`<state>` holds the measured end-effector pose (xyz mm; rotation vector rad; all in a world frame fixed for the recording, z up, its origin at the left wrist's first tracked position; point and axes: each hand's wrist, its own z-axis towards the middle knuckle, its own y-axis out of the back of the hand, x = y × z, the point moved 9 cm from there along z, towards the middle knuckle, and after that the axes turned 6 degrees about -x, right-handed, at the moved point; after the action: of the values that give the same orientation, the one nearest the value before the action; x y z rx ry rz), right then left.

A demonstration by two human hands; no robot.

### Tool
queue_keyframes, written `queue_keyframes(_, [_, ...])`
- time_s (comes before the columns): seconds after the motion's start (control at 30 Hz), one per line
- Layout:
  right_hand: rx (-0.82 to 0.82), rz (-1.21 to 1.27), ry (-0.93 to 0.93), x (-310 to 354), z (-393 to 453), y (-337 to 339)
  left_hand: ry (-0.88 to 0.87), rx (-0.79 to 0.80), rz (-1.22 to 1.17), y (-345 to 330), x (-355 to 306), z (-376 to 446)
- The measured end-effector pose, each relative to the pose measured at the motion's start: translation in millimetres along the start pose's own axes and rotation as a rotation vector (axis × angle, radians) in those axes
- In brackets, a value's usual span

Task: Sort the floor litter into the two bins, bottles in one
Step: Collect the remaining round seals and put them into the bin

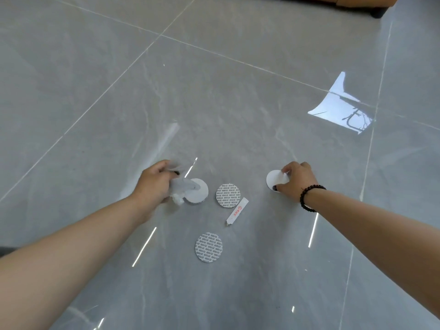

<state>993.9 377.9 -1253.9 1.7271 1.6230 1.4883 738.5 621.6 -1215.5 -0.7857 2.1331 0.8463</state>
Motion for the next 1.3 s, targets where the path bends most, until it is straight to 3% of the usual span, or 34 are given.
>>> queue_keyframes(0.2, [0.037, -0.045, -0.040, 10.2, 3.0, 0.8, 0.085, -0.142, -0.148, 29.1, 15.3, 5.7])
queue_keyframes(0.3, [0.059, -0.076, 0.039, 25.5, -2.9, -0.1, 0.109, -0.125, -0.155, 30.7, 11.7, 4.0])
queue_keyframes(0.53, [0.191, 0.148, 0.227, 93.5, -41.7, -22.0, 0.198, -0.248, -0.218, 60.0, 2.8, 17.2])
queue_keyframes(0.63, [0.304, 0.221, 0.262, 123.2, -57.4, -46.5, 0.177, -0.289, -0.056, 74.4, 7.7, 25.5])
queue_keyframes(0.87, [0.367, 0.008, 0.427, 185.3, -64.9, -93.0, -0.112, -0.139, 0.492, 50.3, 4.0, 30.4])
queue_keyframes(1.0, [0.371, -0.101, 0.425, 190.2, -65.1, -113.1, -0.141, -0.042, 0.746, 23.4, 6.1, 31.7])
queue_keyframes(1.3, [0.333, -0.133, 0.429, 166.2, -67.9, -122.6, -0.093, -0.101, 0.855, 16.7, 21.2, 48.1])
